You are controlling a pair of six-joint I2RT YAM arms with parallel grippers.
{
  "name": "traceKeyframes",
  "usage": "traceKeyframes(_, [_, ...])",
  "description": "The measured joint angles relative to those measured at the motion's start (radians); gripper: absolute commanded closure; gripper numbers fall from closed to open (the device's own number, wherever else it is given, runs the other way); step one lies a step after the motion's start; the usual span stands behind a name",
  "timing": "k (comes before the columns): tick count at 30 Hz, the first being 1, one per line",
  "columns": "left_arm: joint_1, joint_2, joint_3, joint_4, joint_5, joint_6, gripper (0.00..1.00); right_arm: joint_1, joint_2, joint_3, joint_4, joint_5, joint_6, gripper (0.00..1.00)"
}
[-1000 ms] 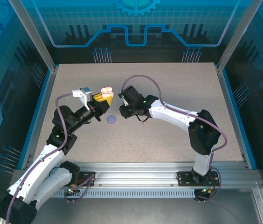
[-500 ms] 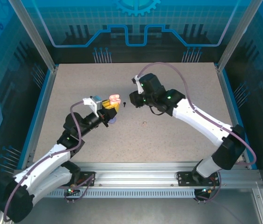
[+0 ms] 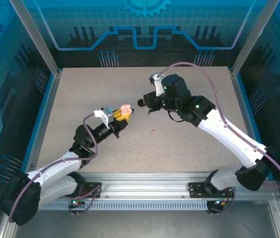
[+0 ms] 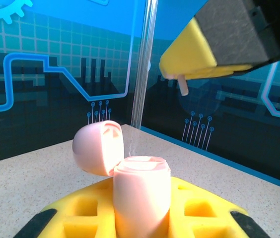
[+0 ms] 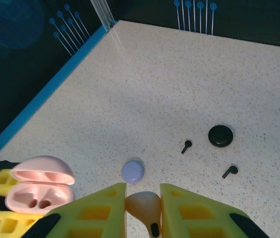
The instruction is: Insert the wireless bluetooth earbuds into the charging case
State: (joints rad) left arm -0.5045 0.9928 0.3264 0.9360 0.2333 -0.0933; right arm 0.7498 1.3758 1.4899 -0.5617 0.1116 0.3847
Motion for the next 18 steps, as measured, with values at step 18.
traceKeyframes(18, [-0.022, 0.175, -0.003, 0.323, 0.052, 0.075, 1.00, 0.117, -0.082, -0.051, 0.157, 0.016, 0.012, 0.79])
